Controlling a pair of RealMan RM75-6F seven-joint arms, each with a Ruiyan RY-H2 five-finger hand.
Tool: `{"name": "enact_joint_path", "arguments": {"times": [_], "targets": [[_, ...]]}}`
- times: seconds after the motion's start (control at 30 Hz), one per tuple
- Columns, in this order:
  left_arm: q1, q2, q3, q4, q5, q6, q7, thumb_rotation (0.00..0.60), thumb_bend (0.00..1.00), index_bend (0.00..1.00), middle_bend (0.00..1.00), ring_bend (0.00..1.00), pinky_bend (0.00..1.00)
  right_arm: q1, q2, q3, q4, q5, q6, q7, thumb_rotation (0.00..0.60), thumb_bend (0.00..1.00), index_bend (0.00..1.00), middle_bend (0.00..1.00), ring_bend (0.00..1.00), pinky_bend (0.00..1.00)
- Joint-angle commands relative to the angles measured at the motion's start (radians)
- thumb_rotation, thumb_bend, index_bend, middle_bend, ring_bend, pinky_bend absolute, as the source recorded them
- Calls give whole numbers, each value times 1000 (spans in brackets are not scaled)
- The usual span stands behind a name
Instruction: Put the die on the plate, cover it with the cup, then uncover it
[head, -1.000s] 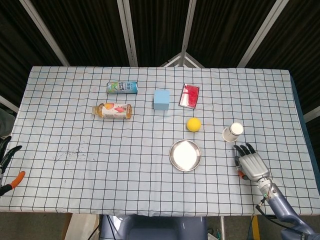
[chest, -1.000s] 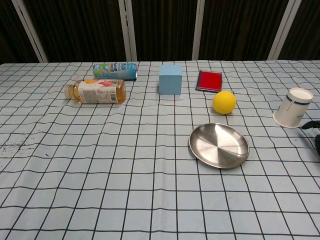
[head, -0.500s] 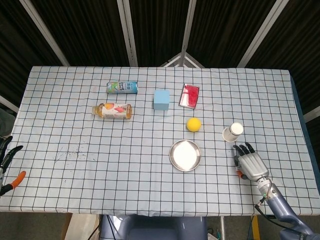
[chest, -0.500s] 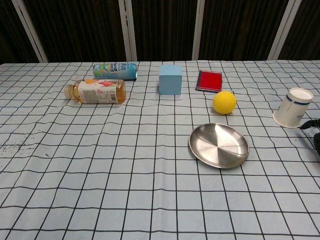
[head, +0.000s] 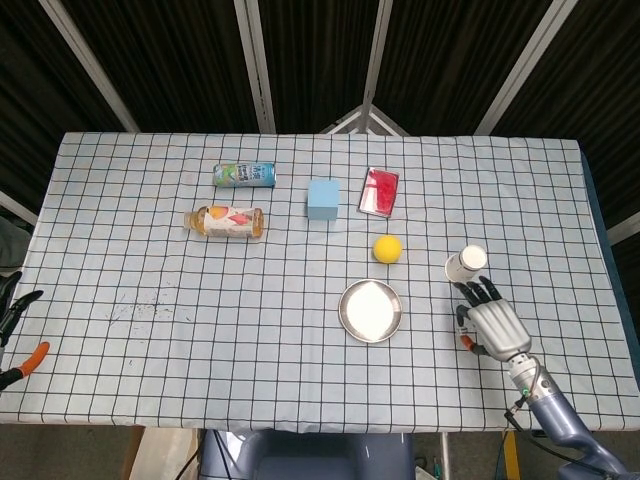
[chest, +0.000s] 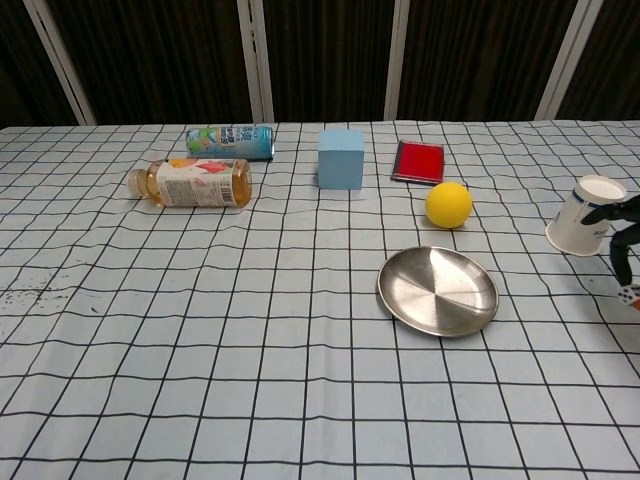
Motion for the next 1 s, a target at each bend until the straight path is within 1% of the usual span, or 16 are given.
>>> {"name": "enact_joint_path", "arguments": {"times": [0.03, 0.23, 0.33, 0.43, 0.67, 0.9, 0.97, 1.0], "targets": [[-1, 2, -1, 1, -2, -1, -5, 600, 385, 179, 0, 0, 23, 49, -3, 46, -88, 23, -36, -23, 600, 429, 603, 141, 124, 0], [-2, 9, -5, 9, -9, 0, -29, 600, 385, 179, 0, 0, 23, 124, -69, 102, -96, 89, -114, -76, 600, 429, 603, 141, 124, 0], [-5, 12, -9, 13, -18, -8, -43, 600, 385, 179, 0, 0, 23, 166, -120, 129, -72, 123, -151, -103, 600, 430, 604, 141, 124, 0], [-7, 16, -10, 16, -22, -13, -56, 600, 384, 179, 0, 0, 23, 201, -165, 145, -38, 155, -185, -125, 600, 429, 604, 141, 124, 0], [-6, 24, -13, 23, -30, -10, -81, 600, 385, 179, 0, 0, 23, 251, -252, 151, 33, 207, -239, -158, 600, 430, 604, 141, 124, 0], [-4, 26, -12, 22, -29, -8, -82, 600, 385, 179, 0, 0, 23, 273, -287, 149, 75, 237, -255, -165, 600, 430, 602, 141, 124, 0], [-5, 25, -11, 21, -30, -11, -80, 600, 385, 179, 0, 0, 23, 276, -291, 148, 80, 248, -253, -177, 600, 429, 566, 141, 124, 0], [-5, 25, -11, 20, -30, -12, -79, 600, 385, 179, 0, 0, 23, 278, -292, 149, 80, 255, -252, -182, 600, 425, 526, 140, 124, 0]]}}
